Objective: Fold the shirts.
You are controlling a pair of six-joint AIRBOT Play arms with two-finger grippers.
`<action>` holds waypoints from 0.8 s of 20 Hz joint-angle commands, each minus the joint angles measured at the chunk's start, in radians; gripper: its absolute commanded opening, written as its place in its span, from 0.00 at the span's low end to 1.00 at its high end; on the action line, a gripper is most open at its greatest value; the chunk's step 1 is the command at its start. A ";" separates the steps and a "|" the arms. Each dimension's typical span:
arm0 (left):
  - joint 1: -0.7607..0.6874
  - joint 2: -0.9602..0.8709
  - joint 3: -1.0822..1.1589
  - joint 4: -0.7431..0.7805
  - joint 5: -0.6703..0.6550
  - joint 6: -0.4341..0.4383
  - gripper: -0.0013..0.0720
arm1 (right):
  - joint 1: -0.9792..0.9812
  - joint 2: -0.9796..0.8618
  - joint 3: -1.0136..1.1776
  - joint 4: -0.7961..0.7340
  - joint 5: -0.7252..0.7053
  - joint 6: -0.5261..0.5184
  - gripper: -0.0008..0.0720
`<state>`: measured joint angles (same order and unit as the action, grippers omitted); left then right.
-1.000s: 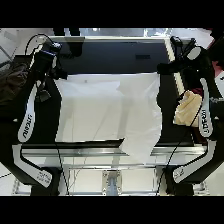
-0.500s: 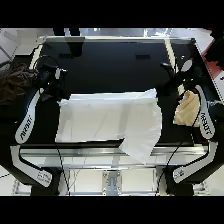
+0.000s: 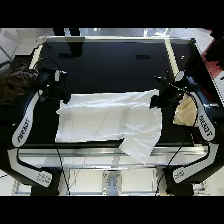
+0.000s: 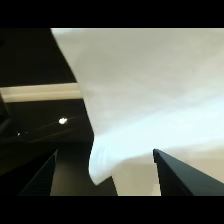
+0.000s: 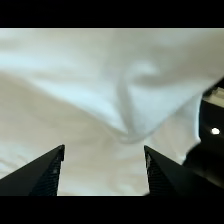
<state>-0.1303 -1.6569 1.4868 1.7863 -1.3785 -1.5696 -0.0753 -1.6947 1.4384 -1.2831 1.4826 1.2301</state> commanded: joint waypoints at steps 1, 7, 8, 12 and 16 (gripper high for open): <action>0.003 0.133 -0.002 0.000 0.024 -0.055 0.97 | -0.052 0.119 0.000 -0.095 0.112 0.032 0.77; 0.003 0.431 -0.080 -0.072 0.141 -0.096 0.97 | -0.182 0.491 -0.462 0.037 -0.001 0.091 0.77; 0.003 0.450 -0.088 -0.113 0.140 -0.095 0.97 | -0.178 0.517 -0.572 0.084 -0.026 0.096 0.77; -0.010 0.465 -0.098 -0.193 0.137 -0.091 0.97 | -0.177 0.523 -0.879 0.199 -0.074 0.093 0.77; -0.010 0.465 -0.099 -0.194 0.136 -0.091 0.97 | -0.177 0.523 -0.988 0.209 -0.146 0.089 0.77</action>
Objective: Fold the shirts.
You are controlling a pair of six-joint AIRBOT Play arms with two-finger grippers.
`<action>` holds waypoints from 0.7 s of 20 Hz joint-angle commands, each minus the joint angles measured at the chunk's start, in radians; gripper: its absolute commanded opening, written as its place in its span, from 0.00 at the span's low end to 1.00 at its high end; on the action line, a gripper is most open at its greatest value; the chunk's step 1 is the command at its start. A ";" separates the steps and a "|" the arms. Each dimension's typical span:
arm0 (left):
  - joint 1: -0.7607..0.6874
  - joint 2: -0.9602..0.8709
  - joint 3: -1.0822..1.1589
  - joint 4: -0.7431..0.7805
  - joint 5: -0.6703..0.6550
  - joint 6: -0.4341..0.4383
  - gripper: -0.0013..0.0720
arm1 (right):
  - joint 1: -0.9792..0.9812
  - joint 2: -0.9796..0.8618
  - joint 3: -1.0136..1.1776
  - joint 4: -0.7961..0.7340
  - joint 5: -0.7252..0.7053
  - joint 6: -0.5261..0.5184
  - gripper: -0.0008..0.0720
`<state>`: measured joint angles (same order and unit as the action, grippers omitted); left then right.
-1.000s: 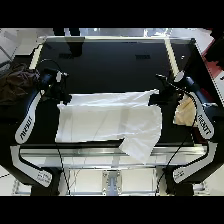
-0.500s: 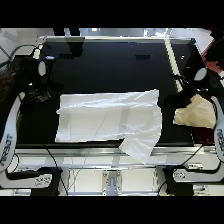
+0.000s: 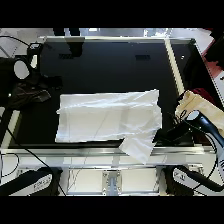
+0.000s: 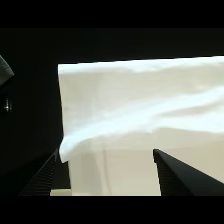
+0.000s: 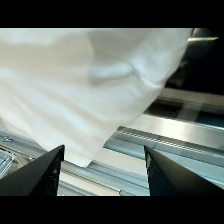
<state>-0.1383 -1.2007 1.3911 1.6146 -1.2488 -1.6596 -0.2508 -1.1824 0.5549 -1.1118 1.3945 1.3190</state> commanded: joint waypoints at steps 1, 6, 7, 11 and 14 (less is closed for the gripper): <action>-0.002 0.009 -0.003 -0.023 0.006 -0.001 0.97 | -0.002 0.010 -0.109 0.047 -0.079 0.000 0.77; -0.001 0.009 -0.003 -0.022 0.006 0.000 0.97 | 0.037 0.010 -0.109 0.144 -0.193 -0.003 0.66; -0.001 0.009 -0.003 -0.022 0.006 -0.001 0.97 | 0.061 0.010 -0.109 0.147 -0.207 -0.003 0.63; -0.001 0.006 -0.005 -0.021 -0.005 0.026 0.97 | 0.134 0.010 -0.109 0.150 -0.167 -0.003 0.30; 0.021 0.031 -0.084 0.063 -0.081 0.014 0.96 | 0.133 0.011 -0.094 0.155 -0.122 -0.030 0.04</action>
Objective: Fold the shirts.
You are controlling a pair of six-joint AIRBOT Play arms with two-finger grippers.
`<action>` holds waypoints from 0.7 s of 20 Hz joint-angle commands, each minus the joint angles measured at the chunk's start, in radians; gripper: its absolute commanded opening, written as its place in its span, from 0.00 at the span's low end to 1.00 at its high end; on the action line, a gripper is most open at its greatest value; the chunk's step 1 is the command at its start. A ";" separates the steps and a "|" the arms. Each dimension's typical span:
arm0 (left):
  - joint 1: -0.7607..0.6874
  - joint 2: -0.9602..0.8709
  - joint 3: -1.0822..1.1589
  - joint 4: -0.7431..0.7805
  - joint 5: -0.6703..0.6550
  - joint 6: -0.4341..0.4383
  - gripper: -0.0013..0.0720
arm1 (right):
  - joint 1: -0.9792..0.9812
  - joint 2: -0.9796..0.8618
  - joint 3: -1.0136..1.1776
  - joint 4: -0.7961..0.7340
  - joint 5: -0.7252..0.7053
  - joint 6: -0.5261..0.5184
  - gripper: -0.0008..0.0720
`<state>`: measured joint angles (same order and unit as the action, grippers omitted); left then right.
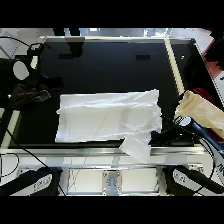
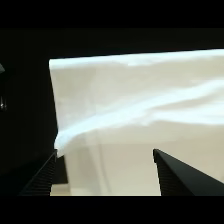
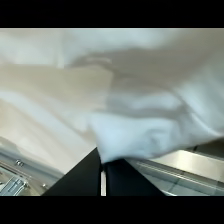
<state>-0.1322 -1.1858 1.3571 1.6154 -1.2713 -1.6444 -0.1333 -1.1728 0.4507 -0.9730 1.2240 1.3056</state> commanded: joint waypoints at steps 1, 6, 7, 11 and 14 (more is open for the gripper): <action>0.041 0.057 -0.128 0.062 -0.053 -0.032 0.96 | 0.016 0.002 0.024 0.016 0.071 -0.018 0.04; 0.192 0.455 -0.710 0.003 0.080 -0.308 0.96 | 0.016 0.056 0.080 0.018 0.123 -0.033 0.04; 0.215 0.535 -0.800 -0.026 0.096 -0.368 0.96 | 0.016 0.073 0.087 0.018 0.123 -0.033 0.04; 0.272 0.716 -0.985 -0.076 0.115 -0.535 0.96 | 0.016 0.134 0.109 0.032 0.124 -0.033 0.04; 0.288 0.688 -1.015 -0.192 0.177 -0.547 0.96 | 0.016 0.166 0.115 0.034 0.127 -0.033 0.04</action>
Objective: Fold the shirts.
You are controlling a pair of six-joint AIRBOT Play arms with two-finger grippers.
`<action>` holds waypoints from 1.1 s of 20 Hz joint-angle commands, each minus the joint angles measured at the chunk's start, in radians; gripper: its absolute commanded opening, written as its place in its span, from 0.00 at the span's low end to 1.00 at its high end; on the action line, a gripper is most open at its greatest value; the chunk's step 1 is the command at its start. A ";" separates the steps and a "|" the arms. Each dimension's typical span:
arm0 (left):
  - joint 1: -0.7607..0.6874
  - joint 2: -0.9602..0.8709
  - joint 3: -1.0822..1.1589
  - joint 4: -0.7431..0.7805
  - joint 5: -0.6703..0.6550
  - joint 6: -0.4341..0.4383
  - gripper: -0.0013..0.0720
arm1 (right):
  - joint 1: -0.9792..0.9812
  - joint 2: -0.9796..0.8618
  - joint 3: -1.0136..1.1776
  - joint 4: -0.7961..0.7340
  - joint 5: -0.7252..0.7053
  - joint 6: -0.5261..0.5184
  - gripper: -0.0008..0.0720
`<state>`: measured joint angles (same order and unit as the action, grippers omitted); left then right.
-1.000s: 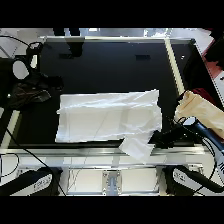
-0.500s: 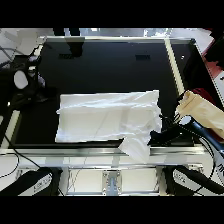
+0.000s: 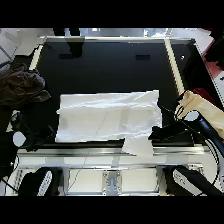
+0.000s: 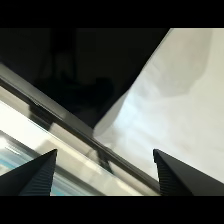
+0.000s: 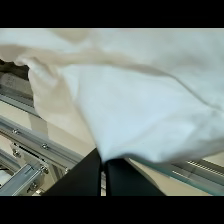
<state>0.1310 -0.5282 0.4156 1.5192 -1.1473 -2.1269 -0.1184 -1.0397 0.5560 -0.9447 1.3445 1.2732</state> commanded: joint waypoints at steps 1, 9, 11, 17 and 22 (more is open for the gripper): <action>0.025 -0.001 -0.077 -0.110 0.064 -0.065 0.96 | 0.001 0.039 0.010 0.007 0.008 0.000 0.04; 0.025 -0.262 -0.079 -0.234 0.211 -0.065 0.96 | 0.001 0.051 0.009 0.010 0.043 0.000 0.04; 0.026 -0.271 -0.078 -0.241 0.256 -0.065 0.93 | 0.001 0.051 0.009 0.010 0.060 0.000 0.04; 0.026 -0.279 -0.079 -0.241 0.299 -0.065 0.46 | 0.001 0.051 0.010 0.010 0.052 0.000 0.04; 0.026 -0.190 -0.037 -0.291 0.290 0.057 0.03 | 0.000 0.088 0.013 0.002 0.079 0.024 0.04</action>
<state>0.1555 -0.7704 0.3542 1.2613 -0.8577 -2.1471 -0.1184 -0.9768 0.5655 -0.9363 1.4044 1.2770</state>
